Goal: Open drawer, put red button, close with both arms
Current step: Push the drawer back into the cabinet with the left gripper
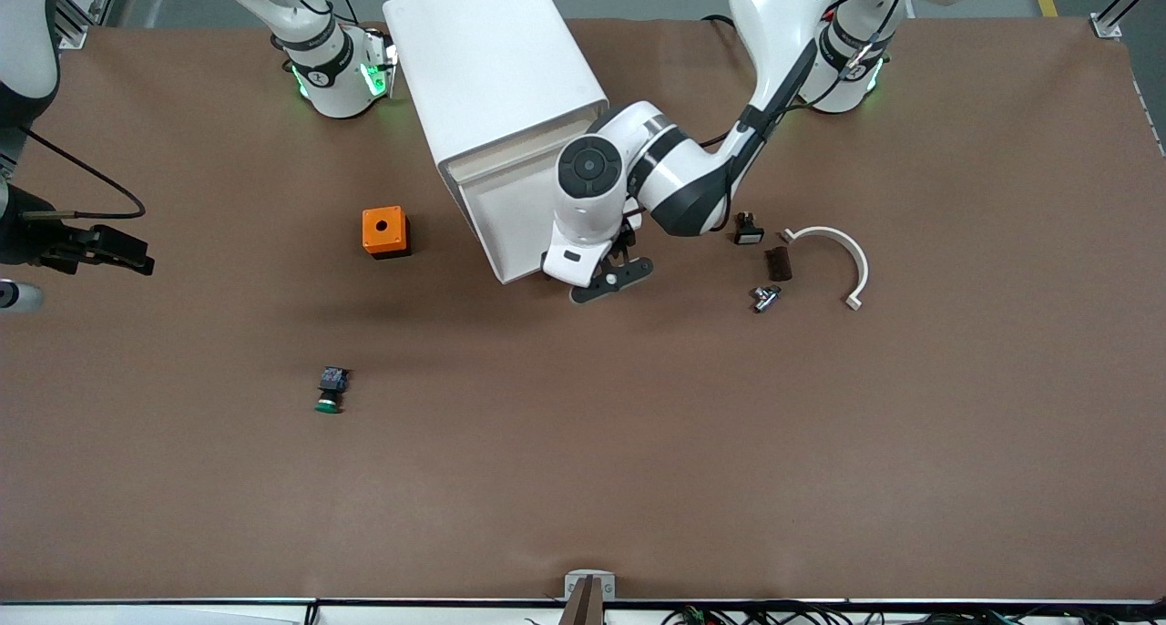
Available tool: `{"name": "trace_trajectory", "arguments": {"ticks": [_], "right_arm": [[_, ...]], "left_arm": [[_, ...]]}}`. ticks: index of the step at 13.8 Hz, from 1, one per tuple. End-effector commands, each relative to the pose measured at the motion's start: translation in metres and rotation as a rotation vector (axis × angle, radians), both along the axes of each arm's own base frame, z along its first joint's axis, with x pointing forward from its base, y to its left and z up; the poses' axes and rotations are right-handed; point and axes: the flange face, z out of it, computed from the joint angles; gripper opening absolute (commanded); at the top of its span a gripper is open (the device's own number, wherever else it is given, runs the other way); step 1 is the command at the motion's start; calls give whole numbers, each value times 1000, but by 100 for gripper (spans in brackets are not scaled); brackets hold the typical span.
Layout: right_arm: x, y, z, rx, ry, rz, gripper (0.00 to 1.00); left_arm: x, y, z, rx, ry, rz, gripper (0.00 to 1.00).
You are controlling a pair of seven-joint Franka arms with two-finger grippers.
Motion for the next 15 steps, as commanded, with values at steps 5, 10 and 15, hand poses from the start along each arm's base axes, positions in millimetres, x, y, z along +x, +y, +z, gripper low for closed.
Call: {"name": "trace_trajectory", "arguments": {"ticks": [5, 10, 15], "right_arm": [[-16, 17, 19, 7, 45, 29, 100], [-22, 22, 25, 12, 25, 35, 100], [-35, 23, 41, 29, -9, 34, 100]], "left_arm": [[-46, -41, -10, -25, 20, -26, 100], [-64, -55, -9, -82, 109, 30, 100], [-85, -69, -21, -133, 224, 77, 100]]}}
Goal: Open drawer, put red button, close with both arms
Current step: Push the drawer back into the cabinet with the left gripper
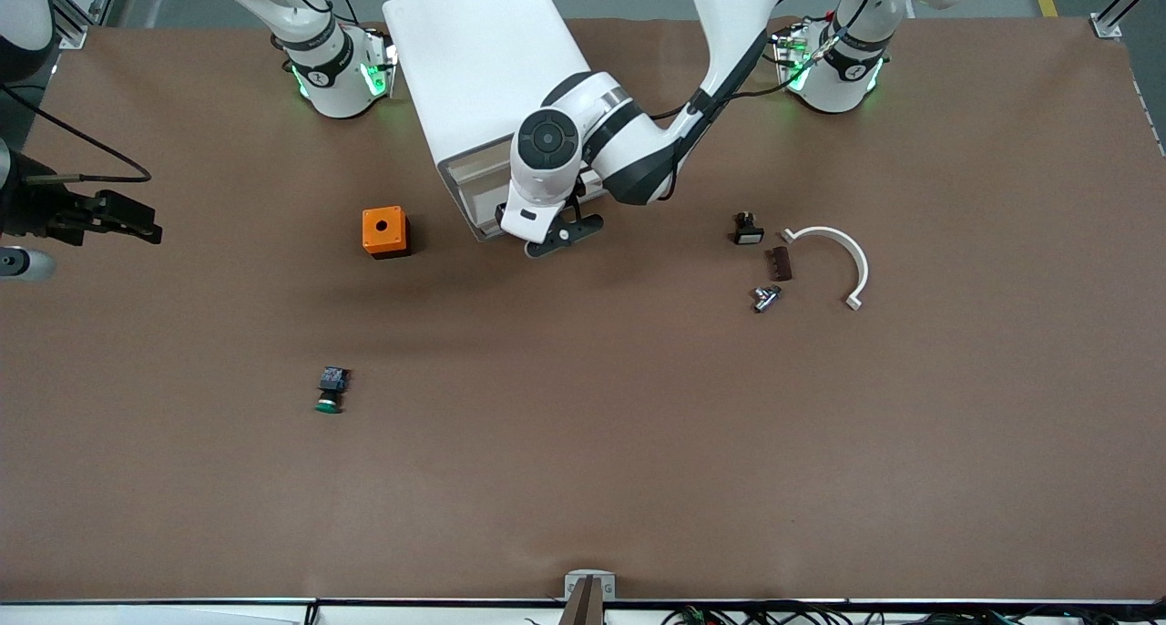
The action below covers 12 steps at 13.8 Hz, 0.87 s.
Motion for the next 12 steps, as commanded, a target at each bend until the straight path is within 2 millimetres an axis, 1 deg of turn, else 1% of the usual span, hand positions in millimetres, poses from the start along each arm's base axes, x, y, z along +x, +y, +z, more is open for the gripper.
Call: {"name": "trace_trajectory", "arguments": {"ticks": [1, 5, 6, 10, 12], "right_arm": [[-21, 2, 13, 17, -27, 0, 100], [-35, 2, 20, 16, -49, 0, 100], [-38, 3, 25, 16, -56, 1, 100], [-50, 6, 34, 17, -72, 6, 100], [-55, 9, 40, 17, -82, 12, 100]], "left_arm": [[-14, -11, -3, -33, 52, 33, 100], [-17, -14, -5, -74, 125, 74, 100], [-17, -14, -6, -75, 128, 73, 100], [-18, -12, -10, -70, 131, 72, 100], [-9, -7, -5, -75, 111, 60, 100]]}}
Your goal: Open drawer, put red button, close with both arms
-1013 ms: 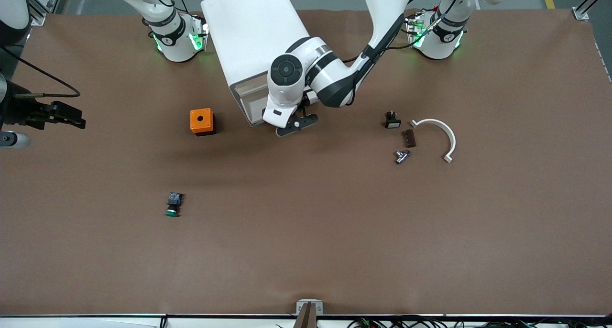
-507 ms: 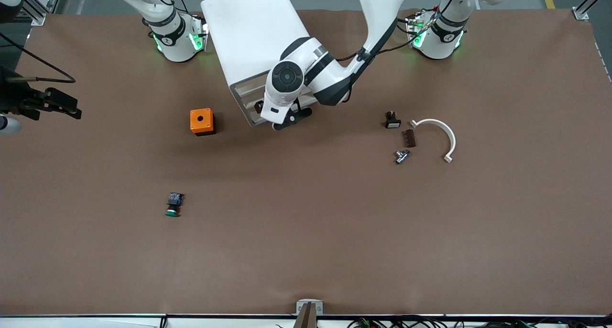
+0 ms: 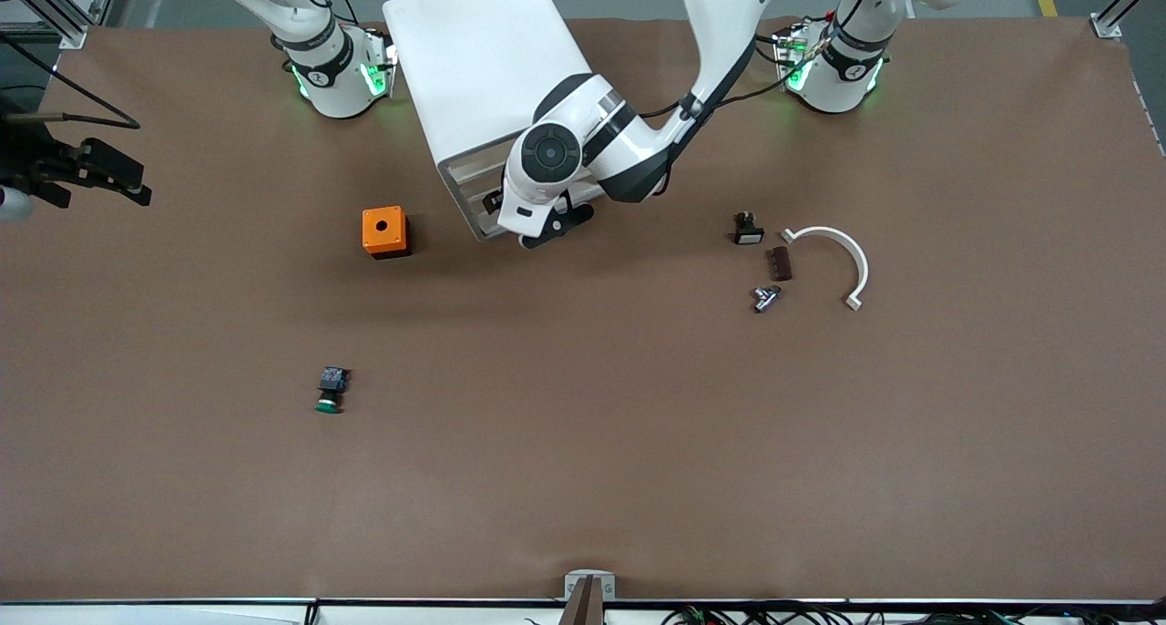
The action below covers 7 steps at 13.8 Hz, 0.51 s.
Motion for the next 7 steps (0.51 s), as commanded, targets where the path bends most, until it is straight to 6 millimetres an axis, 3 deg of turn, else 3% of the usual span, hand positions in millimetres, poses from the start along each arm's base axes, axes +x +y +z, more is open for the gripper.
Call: {"name": "trace_trajectory", "arguments": {"ticks": [1, 4, 7], "right_arm": [[-13, 9, 7, 16, -21, 16, 100], [-12, 15, 5, 16, -21, 25, 100], [-12, 14, 2, 16, -20, 24, 100]], "left_arm": [[11, 7, 10, -30, -20, -12, 100], [50, 35, 48, -57, -63, 51, 100], [101, 85, 110, -61, -176, 103, 100]]}}
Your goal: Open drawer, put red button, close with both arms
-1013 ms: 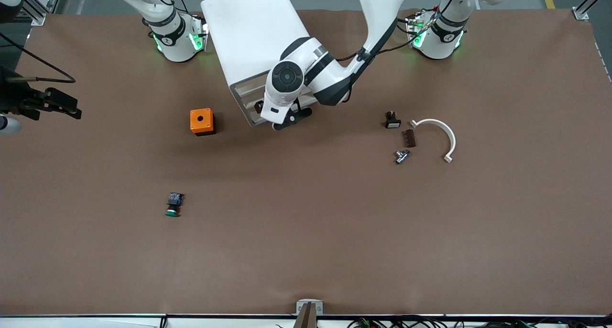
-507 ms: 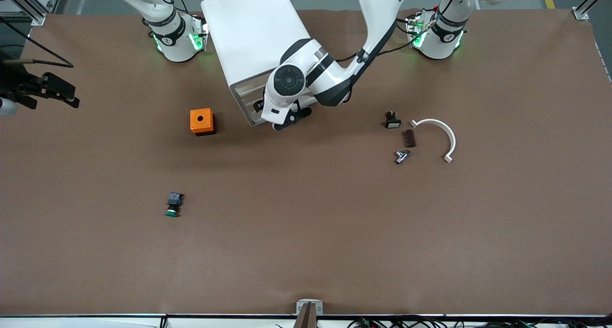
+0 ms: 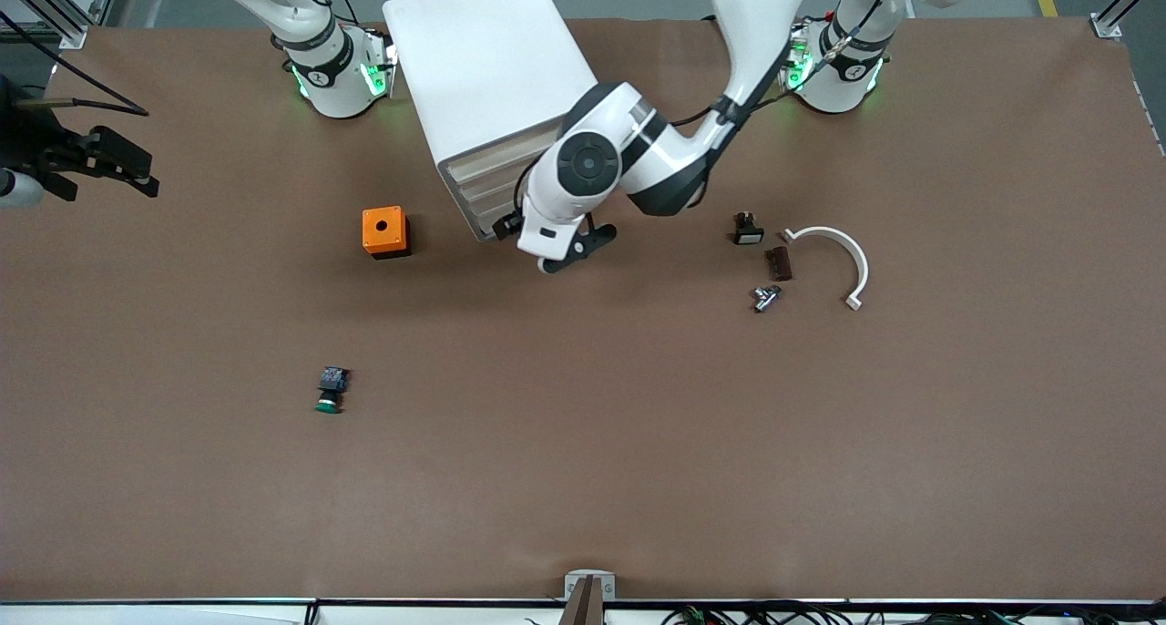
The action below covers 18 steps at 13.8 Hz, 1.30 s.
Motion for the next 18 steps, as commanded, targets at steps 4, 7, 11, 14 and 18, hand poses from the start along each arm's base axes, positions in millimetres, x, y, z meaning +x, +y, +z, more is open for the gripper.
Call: {"name": "trace_trajectory", "arguments": {"ticks": [4, 7, 11, 14, 18], "right_arm": [[-7, -2, -1, 18, -17, -6, 100], [-7, -2, 2, 41, -29, -10, 100], [-6, -3, 4, 41, -49, -12, 100], [-5, -7, 1, 41, -71, -12, 100], [-6, -9, -1, 41, -71, -13, 100]], "left_arm": [[69, 125, 155, 23, -238, 21, 99], [87, 227, 221, 41, -258, -74, 99], [98, 351, 269, 45, -291, -231, 99], [107, 416, 265, 60, -262, -293, 100], [106, 460, 267, 89, -239, -321, 100]]}}
